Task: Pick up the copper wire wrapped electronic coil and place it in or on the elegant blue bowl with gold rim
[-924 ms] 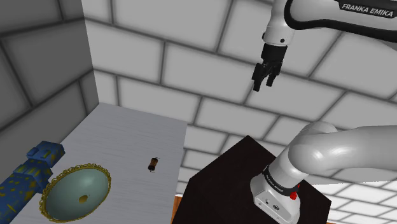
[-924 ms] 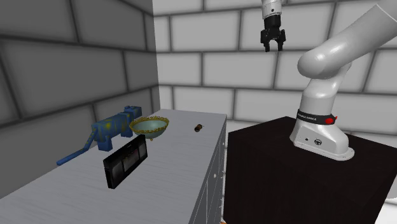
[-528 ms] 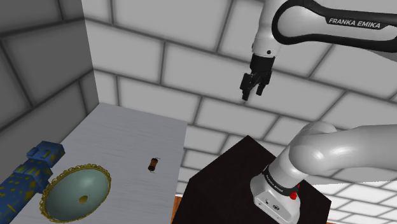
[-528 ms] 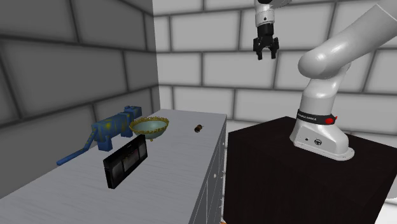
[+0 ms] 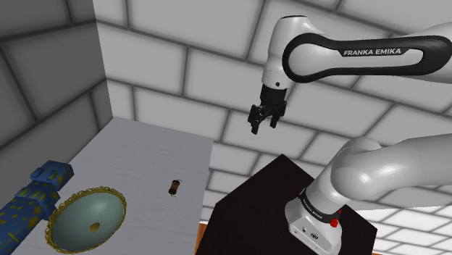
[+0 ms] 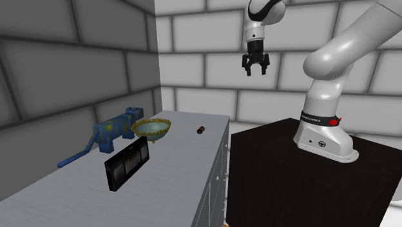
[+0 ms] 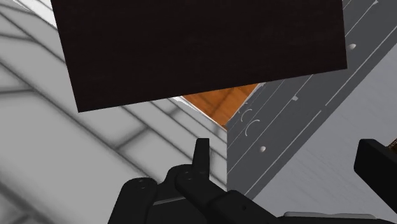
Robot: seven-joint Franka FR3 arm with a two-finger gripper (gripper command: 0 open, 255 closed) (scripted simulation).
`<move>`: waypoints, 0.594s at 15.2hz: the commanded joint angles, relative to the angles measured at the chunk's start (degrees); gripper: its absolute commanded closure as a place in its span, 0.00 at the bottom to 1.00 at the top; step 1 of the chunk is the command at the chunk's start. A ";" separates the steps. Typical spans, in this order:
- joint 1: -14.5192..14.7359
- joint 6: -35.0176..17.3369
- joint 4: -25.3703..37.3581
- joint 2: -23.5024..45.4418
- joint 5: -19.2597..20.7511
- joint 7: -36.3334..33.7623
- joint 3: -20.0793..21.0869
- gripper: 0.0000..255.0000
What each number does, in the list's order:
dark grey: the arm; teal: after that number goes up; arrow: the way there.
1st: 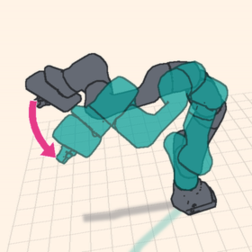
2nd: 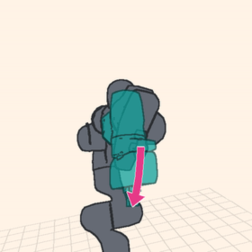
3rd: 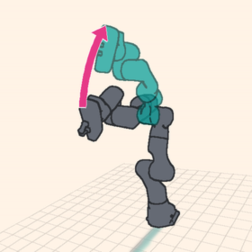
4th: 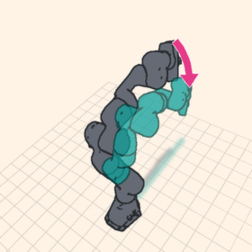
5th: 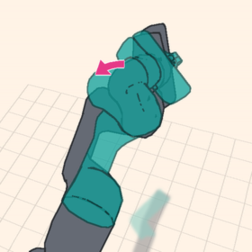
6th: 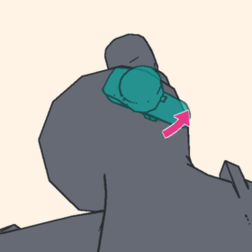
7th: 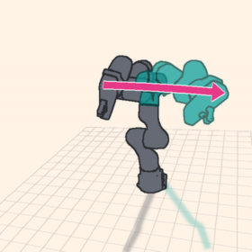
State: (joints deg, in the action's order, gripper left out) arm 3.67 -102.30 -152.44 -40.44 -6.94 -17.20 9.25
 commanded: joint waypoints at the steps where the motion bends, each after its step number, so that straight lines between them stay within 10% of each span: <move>1: 0.89 -3.58 -1.06 2.00 -1.84 -2.24 1.87 0.00; 9: 3.61 -20.07 -1.59 16.01 -7.30 -11.04 9.88 0.00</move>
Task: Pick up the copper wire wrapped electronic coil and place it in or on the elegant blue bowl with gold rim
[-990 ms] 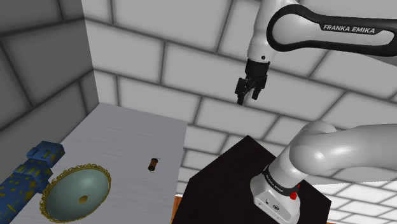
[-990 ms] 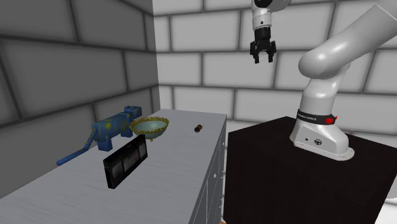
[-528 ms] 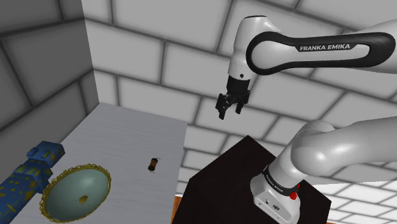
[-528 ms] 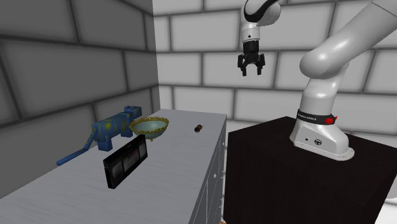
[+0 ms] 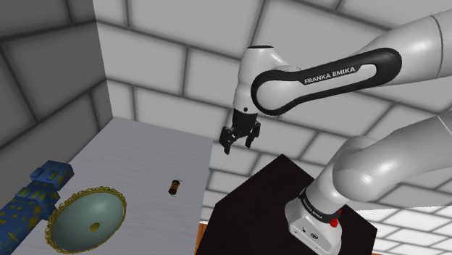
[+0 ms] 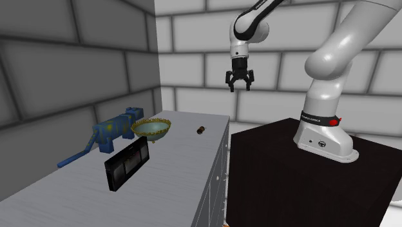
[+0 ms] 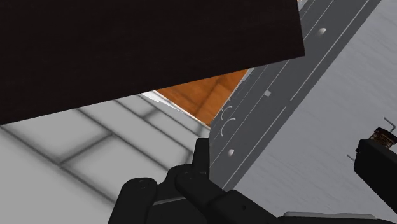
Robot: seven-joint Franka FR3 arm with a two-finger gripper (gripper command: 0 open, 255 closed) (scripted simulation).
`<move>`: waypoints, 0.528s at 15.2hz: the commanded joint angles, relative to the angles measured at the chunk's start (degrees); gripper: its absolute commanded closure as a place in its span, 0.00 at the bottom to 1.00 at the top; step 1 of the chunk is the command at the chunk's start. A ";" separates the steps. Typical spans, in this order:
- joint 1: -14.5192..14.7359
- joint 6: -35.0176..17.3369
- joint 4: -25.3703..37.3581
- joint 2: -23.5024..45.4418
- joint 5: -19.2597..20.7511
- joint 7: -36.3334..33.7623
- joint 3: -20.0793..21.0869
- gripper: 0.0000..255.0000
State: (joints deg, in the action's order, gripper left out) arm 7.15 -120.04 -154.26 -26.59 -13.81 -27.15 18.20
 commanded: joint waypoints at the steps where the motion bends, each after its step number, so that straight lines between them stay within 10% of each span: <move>1: 0.29 -4.40 0.60 4.33 -0.75 -2.25 1.92 0.00; 8: 0.58 -18.05 5.52 21.21 1.44 -12.08 7.99 0.00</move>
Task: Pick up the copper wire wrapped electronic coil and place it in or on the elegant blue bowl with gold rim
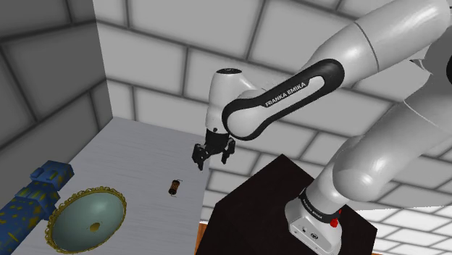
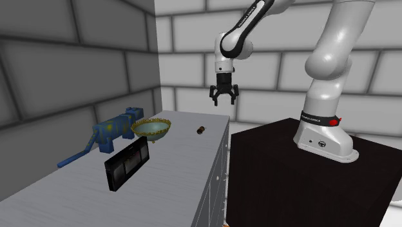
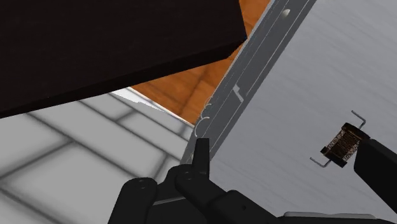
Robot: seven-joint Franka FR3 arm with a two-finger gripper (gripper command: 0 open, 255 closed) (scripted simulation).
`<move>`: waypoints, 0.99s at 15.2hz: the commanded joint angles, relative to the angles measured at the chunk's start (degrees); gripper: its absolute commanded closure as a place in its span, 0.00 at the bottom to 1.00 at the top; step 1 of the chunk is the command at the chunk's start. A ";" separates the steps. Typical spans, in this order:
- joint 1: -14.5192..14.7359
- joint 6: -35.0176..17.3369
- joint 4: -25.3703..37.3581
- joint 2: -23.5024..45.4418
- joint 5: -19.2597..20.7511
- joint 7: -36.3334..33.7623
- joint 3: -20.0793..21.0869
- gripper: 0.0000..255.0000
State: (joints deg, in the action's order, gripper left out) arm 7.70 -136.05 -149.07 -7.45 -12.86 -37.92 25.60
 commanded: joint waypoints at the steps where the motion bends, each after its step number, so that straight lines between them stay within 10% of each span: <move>1: 0.08 -3.76 1.35 4.67 1.60 -3.09 1.18 0.00; 15: 9.67 -17.32 17.74 33.65 19.09 -23.99 -3.91 0.00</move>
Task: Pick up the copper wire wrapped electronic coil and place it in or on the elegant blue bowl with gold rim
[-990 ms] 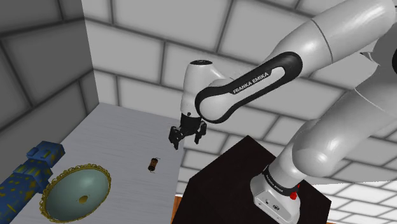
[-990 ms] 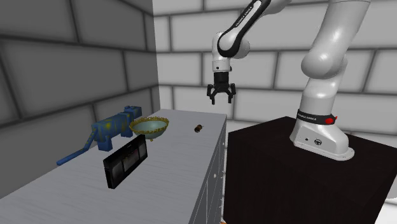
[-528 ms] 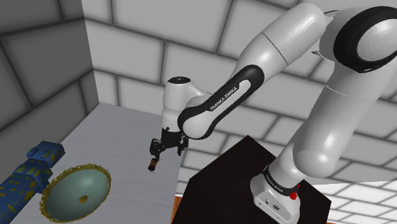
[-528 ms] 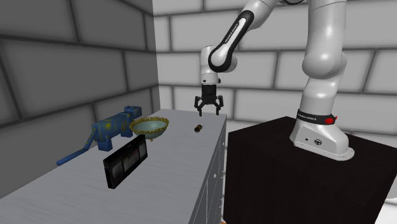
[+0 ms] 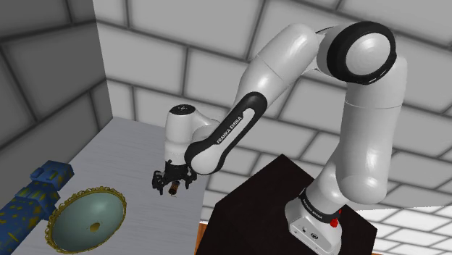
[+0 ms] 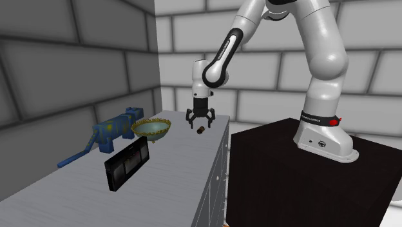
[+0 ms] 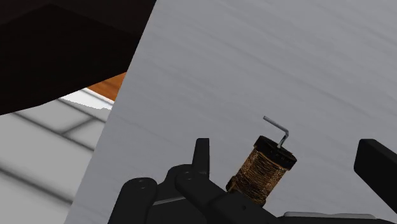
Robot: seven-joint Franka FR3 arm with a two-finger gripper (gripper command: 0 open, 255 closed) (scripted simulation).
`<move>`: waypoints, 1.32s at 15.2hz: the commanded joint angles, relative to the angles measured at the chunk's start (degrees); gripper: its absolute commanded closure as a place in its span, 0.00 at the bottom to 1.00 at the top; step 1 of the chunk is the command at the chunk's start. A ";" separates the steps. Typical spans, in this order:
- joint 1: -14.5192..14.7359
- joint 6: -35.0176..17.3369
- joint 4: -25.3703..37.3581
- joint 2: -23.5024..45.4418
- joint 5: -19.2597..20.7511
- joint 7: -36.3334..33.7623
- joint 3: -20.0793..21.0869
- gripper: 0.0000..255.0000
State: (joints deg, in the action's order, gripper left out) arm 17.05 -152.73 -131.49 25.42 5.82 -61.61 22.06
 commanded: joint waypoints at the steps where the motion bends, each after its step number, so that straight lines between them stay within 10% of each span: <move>1: 0.67 -1.25 0.30 1.52 0.78 -0.57 -0.74 0.00; 12: 1.93 -3.41 0.85 4.22 2.02 -1.47 -2.05 0.00; 13: 1.93 -3.41 0.85 4.21 2.02 -1.47 -2.05 1.00; 20: 1.91 -3.52 0.81 4.30 2.07 -1.43 -2.10 1.00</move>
State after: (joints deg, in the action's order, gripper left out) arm 18.90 -155.95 -130.86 29.29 7.85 -63.08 20.00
